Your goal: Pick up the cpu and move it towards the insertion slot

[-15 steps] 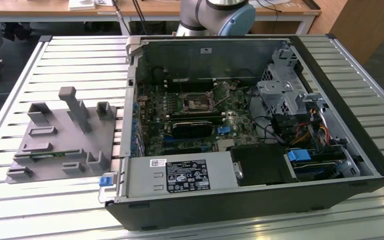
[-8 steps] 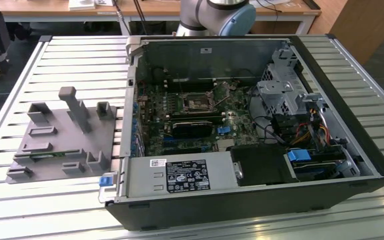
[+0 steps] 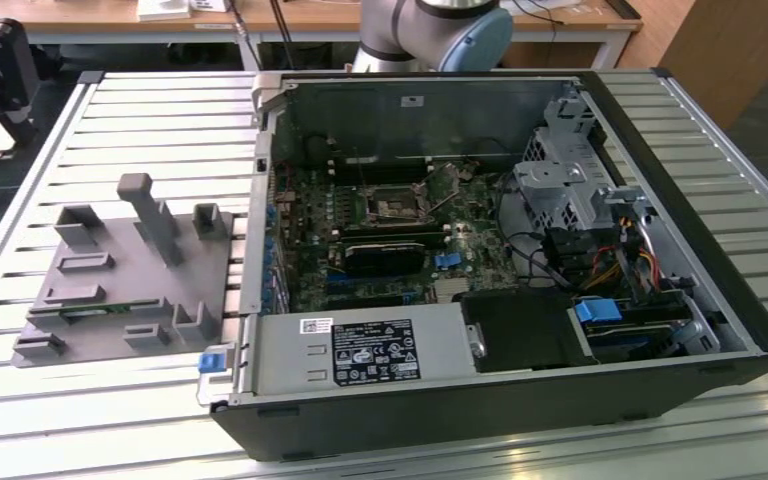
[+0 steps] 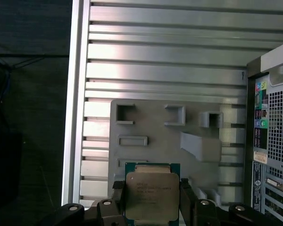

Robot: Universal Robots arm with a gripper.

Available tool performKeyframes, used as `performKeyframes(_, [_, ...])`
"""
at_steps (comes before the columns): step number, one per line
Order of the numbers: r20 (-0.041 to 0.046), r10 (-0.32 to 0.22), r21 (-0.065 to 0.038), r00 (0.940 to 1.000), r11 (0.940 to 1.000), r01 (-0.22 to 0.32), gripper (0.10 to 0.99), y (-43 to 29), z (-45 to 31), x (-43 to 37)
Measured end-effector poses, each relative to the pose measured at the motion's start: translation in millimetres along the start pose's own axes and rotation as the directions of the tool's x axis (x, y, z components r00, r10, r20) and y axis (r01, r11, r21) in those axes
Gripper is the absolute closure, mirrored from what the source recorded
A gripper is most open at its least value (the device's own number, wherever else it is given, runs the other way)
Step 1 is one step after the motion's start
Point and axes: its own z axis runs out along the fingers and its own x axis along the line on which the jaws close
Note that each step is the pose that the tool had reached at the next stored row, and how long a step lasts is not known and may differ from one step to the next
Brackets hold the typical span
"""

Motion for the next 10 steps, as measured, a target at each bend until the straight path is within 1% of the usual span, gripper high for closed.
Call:
performKeyframes(4, [-0.0001, 0.000, 0.000, 1.0000, 1.0000, 0.000, 0.541, -0.2, -0.1, -7.8])
performKeyframes(10, [0.0000, 0.000, 0.000, 1.0000, 1.0000, 0.000, 0.541, -0.6, 0.0, -22.4])
